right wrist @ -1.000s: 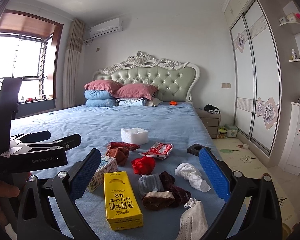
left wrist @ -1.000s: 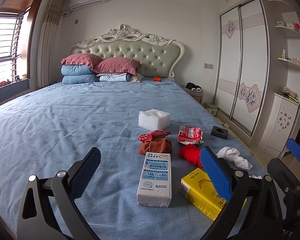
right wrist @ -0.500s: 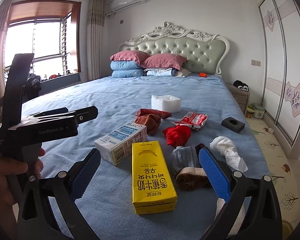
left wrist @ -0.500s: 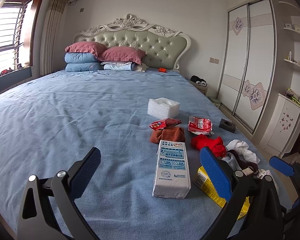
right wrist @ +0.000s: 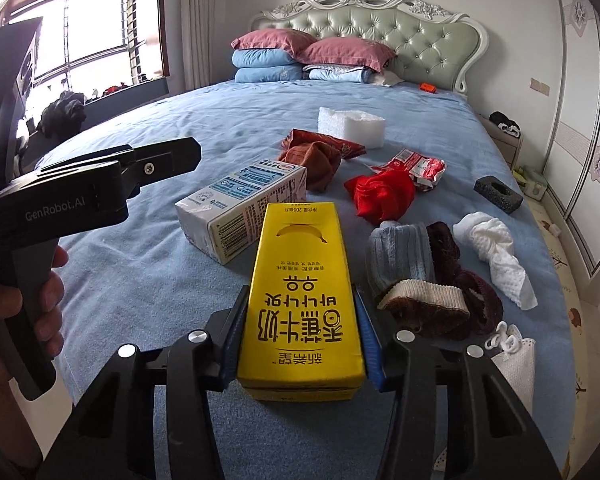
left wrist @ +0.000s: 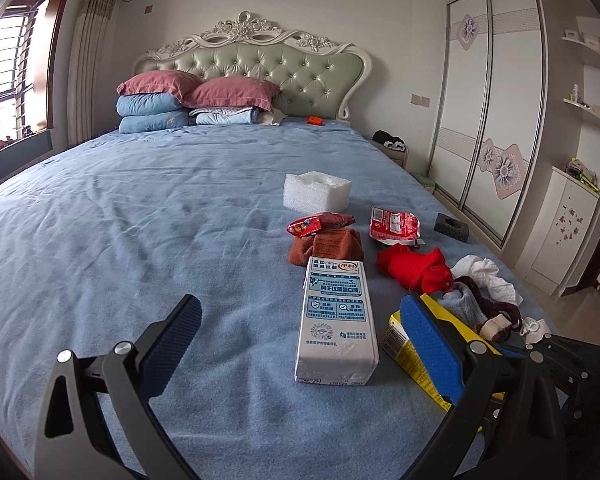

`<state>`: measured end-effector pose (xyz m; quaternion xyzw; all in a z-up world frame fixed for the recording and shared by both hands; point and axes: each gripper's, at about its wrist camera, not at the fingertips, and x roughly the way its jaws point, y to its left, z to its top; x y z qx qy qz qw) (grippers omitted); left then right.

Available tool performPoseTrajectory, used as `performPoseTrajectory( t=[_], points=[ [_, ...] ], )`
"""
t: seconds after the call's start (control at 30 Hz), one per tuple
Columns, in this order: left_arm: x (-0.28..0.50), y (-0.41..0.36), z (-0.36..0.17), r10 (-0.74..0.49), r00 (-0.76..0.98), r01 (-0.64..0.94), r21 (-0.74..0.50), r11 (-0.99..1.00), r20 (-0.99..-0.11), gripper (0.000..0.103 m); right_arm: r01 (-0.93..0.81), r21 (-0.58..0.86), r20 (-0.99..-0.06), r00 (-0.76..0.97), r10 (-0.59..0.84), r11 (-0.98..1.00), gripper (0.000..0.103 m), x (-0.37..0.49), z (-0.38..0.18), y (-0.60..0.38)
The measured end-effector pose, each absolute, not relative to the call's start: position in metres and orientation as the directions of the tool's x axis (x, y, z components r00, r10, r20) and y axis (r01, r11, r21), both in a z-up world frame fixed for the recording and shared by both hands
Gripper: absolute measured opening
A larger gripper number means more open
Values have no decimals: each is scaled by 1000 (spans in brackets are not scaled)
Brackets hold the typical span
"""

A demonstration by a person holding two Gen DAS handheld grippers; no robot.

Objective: Collect trash
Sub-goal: 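Grasp the yellow milk carton with the right gripper while the left grasps the white-blue carton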

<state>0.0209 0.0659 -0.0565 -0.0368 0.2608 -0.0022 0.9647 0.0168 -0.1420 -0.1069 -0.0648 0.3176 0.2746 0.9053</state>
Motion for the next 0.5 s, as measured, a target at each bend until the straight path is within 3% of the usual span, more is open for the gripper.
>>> performPoseTrajectory(
  t=[0.3,0.5],
  points=[
    [39,60,-72,-55,819,20,-67,998,-571,99,-502,123,-508,709,489,856,47,9,-79,-180],
    [73,46,-93,-112,733,76,-84,994,-671,99,-481,154,-468,734,493,863,47,10,-67,-205]
  ],
)
